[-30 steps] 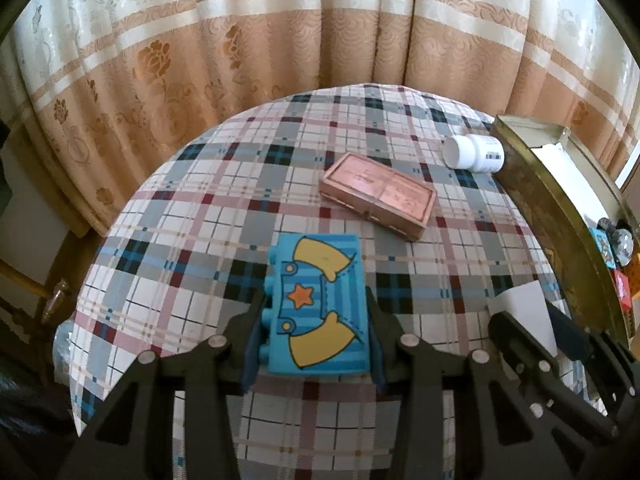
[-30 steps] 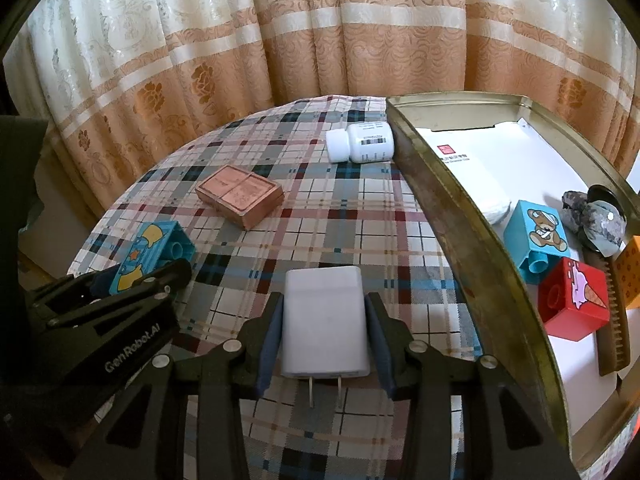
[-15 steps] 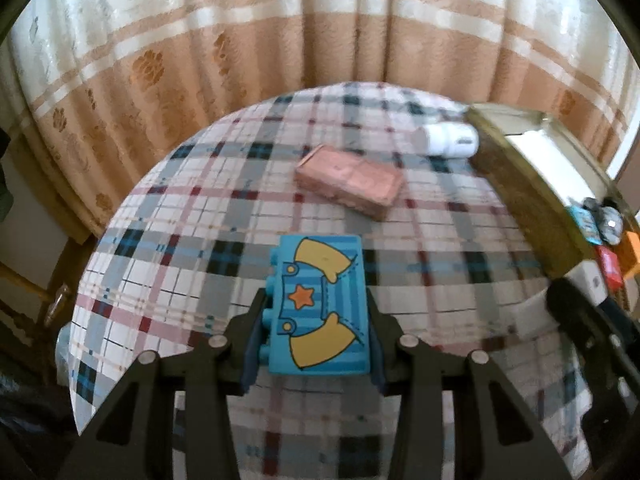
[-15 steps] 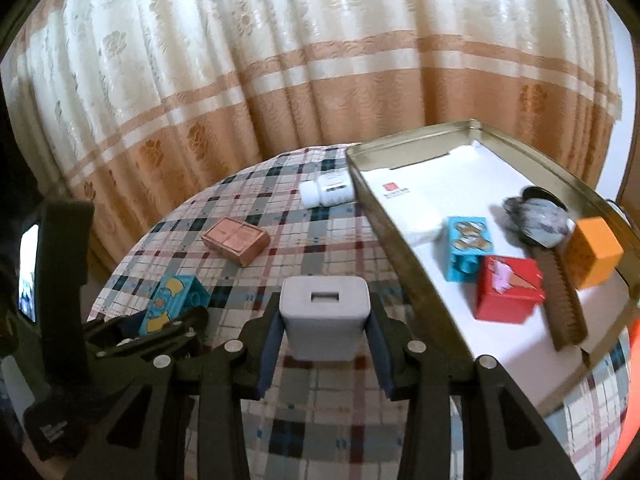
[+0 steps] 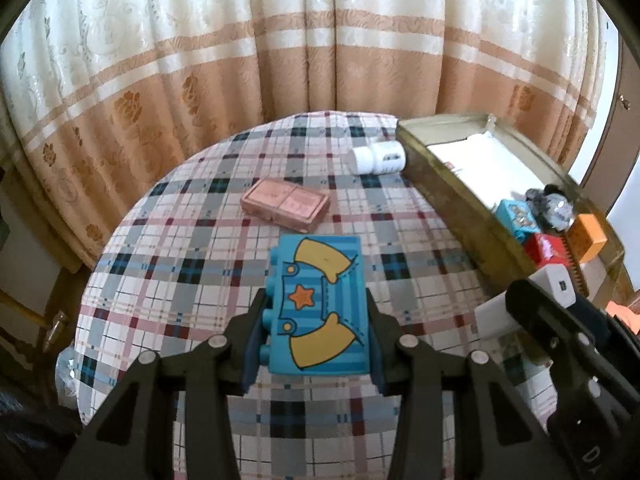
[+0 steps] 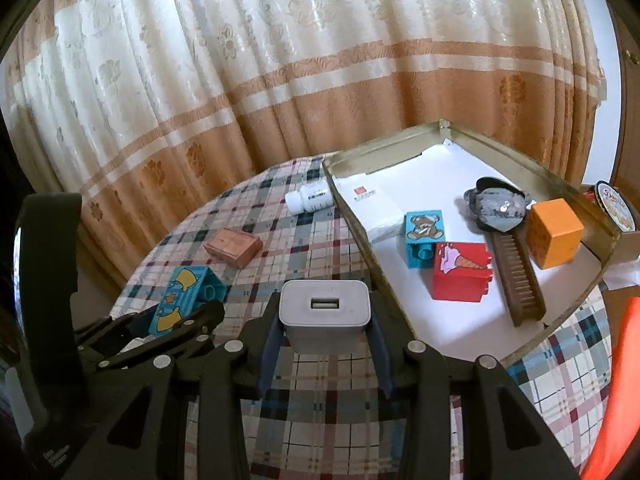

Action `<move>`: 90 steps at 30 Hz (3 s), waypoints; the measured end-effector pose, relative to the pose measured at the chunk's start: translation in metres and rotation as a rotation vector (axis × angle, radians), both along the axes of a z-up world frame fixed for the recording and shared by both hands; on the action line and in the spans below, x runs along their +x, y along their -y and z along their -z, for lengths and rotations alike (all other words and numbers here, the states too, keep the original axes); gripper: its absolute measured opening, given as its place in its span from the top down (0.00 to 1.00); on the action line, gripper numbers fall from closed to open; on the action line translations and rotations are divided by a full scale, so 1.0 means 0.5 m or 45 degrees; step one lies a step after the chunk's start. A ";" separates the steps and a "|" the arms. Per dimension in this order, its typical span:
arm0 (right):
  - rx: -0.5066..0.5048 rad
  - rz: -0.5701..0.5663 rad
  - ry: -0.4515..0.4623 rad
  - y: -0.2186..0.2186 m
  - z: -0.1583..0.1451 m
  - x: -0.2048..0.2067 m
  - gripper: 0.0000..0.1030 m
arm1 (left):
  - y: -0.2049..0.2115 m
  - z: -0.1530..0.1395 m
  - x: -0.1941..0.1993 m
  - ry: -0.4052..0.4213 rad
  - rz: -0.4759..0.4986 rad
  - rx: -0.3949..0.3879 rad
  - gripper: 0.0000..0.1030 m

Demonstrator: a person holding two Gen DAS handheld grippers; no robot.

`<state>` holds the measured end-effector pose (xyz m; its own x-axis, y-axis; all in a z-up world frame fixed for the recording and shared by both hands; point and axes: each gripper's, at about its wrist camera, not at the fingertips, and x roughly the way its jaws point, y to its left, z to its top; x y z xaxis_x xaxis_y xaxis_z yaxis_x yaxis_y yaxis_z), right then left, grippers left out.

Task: Organize rigid objects
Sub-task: 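Lift the blue block and white charger and carry them over the tray, then lower the blue block and charger into the tray and open both grippers, then withdraw both grippers from the tray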

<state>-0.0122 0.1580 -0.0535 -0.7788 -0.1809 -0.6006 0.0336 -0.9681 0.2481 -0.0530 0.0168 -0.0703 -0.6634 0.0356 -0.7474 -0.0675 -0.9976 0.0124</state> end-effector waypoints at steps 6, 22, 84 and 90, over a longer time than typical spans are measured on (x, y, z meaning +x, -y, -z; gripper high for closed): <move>-0.026 0.025 -0.061 -0.037 -0.038 0.020 0.59 | -0.007 -0.023 0.015 -0.026 0.030 0.032 0.59; 0.012 0.273 -0.194 -0.248 -0.126 -0.020 0.59 | -0.127 -0.096 -0.017 -0.107 0.230 0.142 0.59; -0.111 0.283 -0.235 -0.262 -0.137 -0.148 0.21 | -0.245 -0.125 -0.189 -0.139 0.146 -0.020 0.00; -0.050 0.326 -0.335 -0.170 -0.115 -0.076 0.21 | -0.145 -0.104 -0.128 -0.197 0.063 -0.101 0.00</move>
